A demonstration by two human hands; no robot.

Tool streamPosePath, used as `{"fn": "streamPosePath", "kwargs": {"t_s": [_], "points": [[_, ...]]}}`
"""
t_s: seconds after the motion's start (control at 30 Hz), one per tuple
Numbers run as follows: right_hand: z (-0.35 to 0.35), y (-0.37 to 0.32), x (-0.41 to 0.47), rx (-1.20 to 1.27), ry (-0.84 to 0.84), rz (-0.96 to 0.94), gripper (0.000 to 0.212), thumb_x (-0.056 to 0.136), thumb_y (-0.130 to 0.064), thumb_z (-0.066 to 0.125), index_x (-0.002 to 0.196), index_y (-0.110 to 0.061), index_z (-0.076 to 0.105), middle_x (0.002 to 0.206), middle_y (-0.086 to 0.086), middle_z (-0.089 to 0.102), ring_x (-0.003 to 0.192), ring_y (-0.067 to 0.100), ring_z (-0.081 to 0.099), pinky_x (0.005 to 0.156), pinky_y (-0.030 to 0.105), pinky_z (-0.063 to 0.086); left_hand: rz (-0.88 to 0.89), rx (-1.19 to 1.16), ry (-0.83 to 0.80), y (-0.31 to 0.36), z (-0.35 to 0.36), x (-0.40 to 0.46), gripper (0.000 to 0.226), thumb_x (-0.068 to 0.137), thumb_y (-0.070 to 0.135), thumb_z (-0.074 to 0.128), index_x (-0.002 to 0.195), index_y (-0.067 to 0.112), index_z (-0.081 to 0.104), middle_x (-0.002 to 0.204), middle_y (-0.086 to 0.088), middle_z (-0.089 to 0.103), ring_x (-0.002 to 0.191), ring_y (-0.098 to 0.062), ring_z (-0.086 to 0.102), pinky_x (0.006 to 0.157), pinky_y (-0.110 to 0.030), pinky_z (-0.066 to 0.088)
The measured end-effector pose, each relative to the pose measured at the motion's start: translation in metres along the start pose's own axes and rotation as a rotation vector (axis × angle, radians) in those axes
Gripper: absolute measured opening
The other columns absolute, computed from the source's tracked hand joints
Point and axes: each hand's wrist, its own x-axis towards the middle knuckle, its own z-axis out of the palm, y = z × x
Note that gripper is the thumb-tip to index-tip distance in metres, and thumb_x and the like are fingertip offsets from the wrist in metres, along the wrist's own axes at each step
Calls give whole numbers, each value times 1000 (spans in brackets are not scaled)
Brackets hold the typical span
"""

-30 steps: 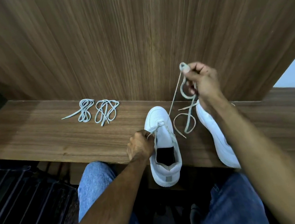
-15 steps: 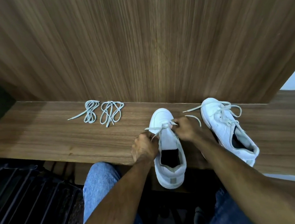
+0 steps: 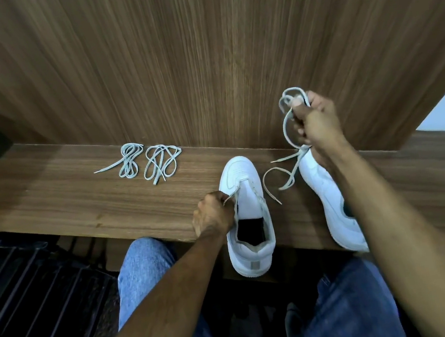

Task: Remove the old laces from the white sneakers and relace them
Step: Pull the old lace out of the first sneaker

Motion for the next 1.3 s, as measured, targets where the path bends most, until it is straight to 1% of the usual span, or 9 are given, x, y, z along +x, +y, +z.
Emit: {"fn": "streamPosePath", "kwargs": {"t_s": [0.1,0.2,0.33,0.43,0.6,0.77,0.97,1.1,1.3], "points": [[-3,30,13,-245,14,37,14,97,-13,52,87,-17,61,63,0,49,42,3,45,40,19,36,0,-5,1,0,-1,-2,22,87,40,56,99,28,70,105,-10,69,101,-36,62,83,-37,48],[-5,96,15,-639,-157,119,16,95,-13,51,101,-10,66,88,6,63,80,21,63,73,31,45,7,-21,-7,0,-1,-2,21,87,40,56,96,27,70,102,-10,70,99,-35,62,80,-35,48],[-16,156,-3,-1251,-528,268,65,79,-42,51,140,-22,38,150,11,38,135,30,39,109,39,35,22,-26,-20,-1,-1,-1,18,87,38,57,94,27,69,100,-10,70,98,-35,62,79,-35,48],[-23,169,-7,-1329,-571,195,83,82,-53,59,148,-28,16,157,16,12,146,34,16,116,47,25,28,-13,-20,-2,-1,2,20,86,40,58,96,27,70,99,-9,70,98,-35,63,80,-35,49],[-21,169,-11,-1426,-609,131,70,91,-45,54,149,-35,16,158,18,8,146,37,13,114,48,26,46,29,2,1,1,6,19,85,41,59,94,28,71,100,-8,70,97,-34,63,81,-36,50],[-14,161,-30,-1502,-513,-119,32,92,-10,50,121,-18,59,135,10,47,114,35,57,89,43,50,54,100,31,6,3,11,23,85,40,59,100,28,71,105,-11,70,101,-36,62,83,-38,50],[-19,177,-76,-1529,-421,-368,19,80,-2,62,96,-7,70,105,9,62,93,31,65,59,40,54,9,102,54,17,1,20,27,87,38,58,105,23,71,110,-13,67,105,-37,60,83,-36,45],[-19,164,-77,-1586,-451,-292,30,89,0,46,113,-7,62,116,12,60,107,32,60,78,39,51,-21,76,30,26,-3,24,26,86,33,58,110,29,68,114,-9,67,109,-36,59,90,-38,46],[-32,123,-49,-625,-143,221,22,75,3,72,67,-16,69,69,2,67,65,12,59,69,26,49,417,-18,0,46,-1,12,51,82,26,64,131,28,52,136,-1,52,121,-27,52,98,-40,44]]}}
